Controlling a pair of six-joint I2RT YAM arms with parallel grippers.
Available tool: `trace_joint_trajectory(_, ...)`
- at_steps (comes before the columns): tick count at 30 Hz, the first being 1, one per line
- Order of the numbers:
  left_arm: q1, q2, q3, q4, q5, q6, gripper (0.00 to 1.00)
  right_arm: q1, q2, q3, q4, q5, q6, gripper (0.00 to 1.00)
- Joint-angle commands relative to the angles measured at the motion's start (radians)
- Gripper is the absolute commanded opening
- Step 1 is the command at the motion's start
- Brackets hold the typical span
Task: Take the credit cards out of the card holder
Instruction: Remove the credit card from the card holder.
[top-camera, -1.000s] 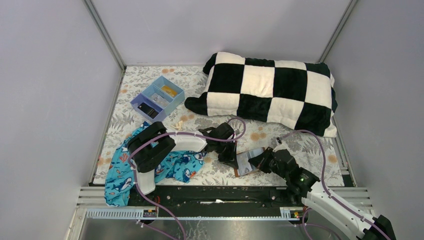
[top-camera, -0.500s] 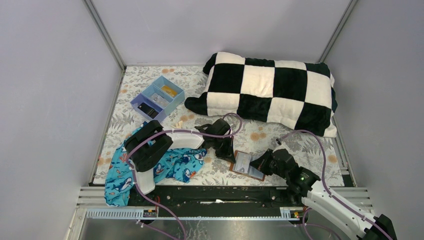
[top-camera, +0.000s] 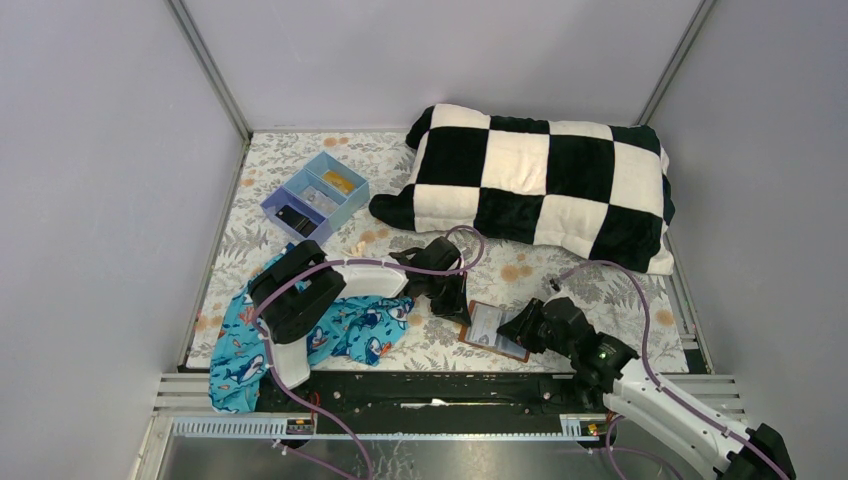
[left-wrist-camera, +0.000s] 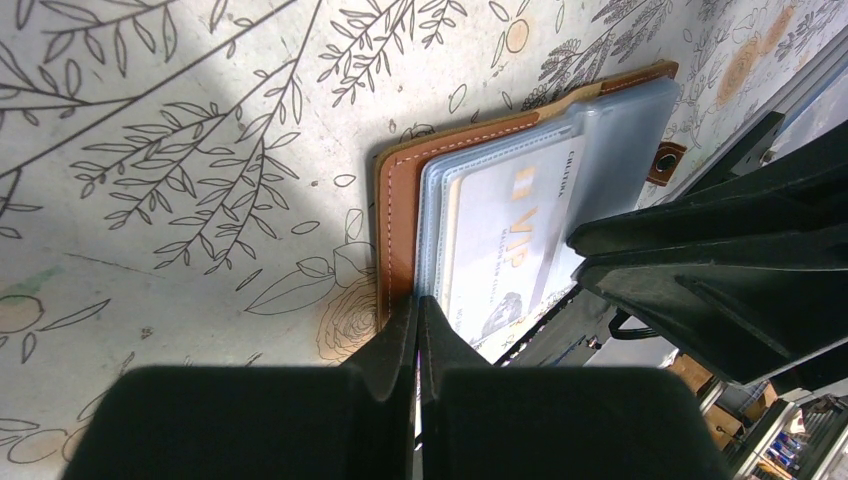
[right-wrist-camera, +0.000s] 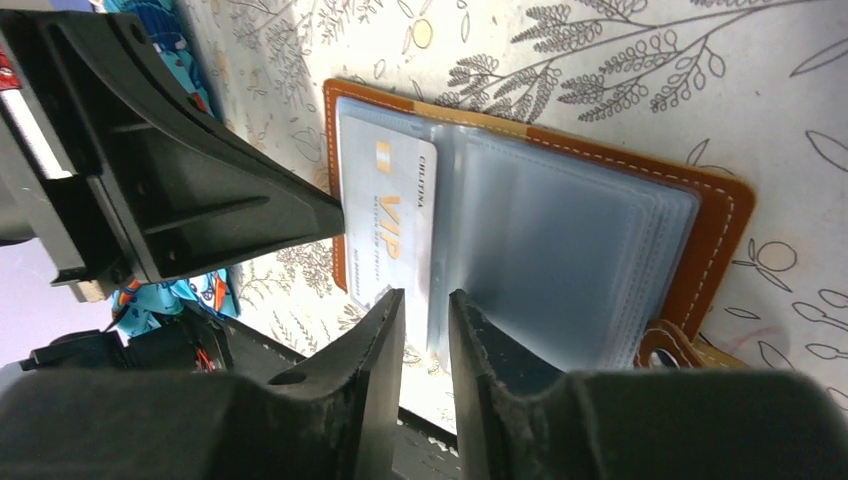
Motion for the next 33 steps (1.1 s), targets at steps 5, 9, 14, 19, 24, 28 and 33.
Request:
trace_joint_trajectory(5,0.009,0.017,-0.003,-0.027,-0.076,0.043,0.0,0.01,0.077,-0.052,-0.024,-0.051,0.008,0.32)
trace_joint_trajectory(9,0.01,0.021,-0.004,-0.023,-0.074,0.041,0.0,0.011,0.094,-0.068,0.015,-0.062,0.027,0.32)
trace_joint_trajectory(14,0.009,0.025,-0.002,-0.019,-0.072,0.04,0.0,0.01,0.097,-0.093,0.062,-0.077,0.058,0.31)
trace_joint_trajectory(19,0.008,0.031,0.001,-0.019,-0.069,0.04,0.0,0.01,0.09,-0.115,0.088,-0.079,0.08,0.26)
trace_joint_trajectory(24,0.008,0.032,0.001,-0.02,-0.071,0.038,0.0,0.01,0.081,-0.106,0.051,-0.06,0.082,0.03)
trace_joint_trajectory(28,0.009,0.028,-0.003,-0.022,-0.081,0.032,0.0,0.011,0.035,-0.1,-0.023,-0.035,0.081,0.0)
trace_joint_trajectory(33,0.01,0.031,-0.008,-0.024,-0.085,0.028,0.0,0.01,-0.058,-0.101,-0.128,-0.013,0.098,0.0)
